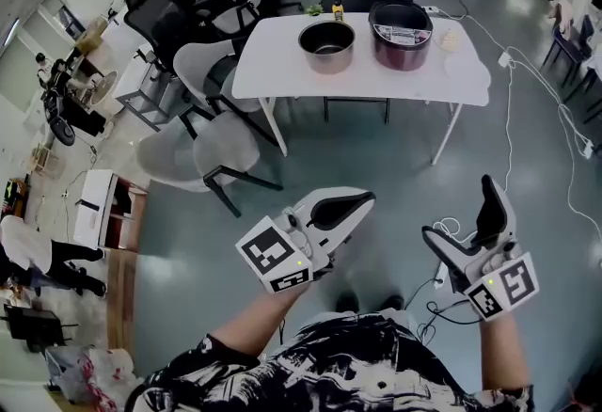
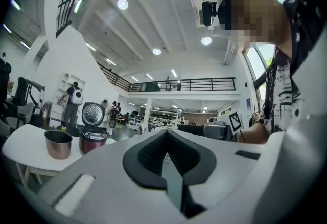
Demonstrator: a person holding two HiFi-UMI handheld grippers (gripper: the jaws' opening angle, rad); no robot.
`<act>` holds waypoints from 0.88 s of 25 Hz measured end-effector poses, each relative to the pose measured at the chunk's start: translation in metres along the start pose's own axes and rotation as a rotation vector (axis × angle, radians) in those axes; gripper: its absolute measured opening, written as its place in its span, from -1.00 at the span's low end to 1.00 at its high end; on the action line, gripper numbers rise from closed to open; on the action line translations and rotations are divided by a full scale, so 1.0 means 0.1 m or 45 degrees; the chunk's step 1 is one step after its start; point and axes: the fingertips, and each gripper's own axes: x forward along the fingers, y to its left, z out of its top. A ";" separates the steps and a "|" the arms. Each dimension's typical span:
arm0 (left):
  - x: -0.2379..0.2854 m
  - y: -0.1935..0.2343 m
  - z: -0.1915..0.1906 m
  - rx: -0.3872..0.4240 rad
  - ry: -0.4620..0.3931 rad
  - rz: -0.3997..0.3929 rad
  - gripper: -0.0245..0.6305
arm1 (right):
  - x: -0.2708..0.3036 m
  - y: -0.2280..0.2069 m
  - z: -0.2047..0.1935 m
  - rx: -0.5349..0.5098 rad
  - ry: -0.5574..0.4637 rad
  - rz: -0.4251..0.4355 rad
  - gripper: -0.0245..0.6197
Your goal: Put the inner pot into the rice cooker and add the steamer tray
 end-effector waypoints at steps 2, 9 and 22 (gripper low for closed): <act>0.04 0.07 0.02 -0.007 -0.001 -0.008 -0.91 | 0.06 -0.03 -0.02 0.004 0.016 -0.005 0.78; 0.44 0.44 0.03 -0.015 0.006 -0.013 -0.91 | 0.32 -0.49 -0.03 0.007 0.032 -0.006 0.78; 2.18 1.66 0.30 0.058 0.008 0.079 -0.91 | 1.30 -2.37 0.11 0.005 0.015 0.146 0.78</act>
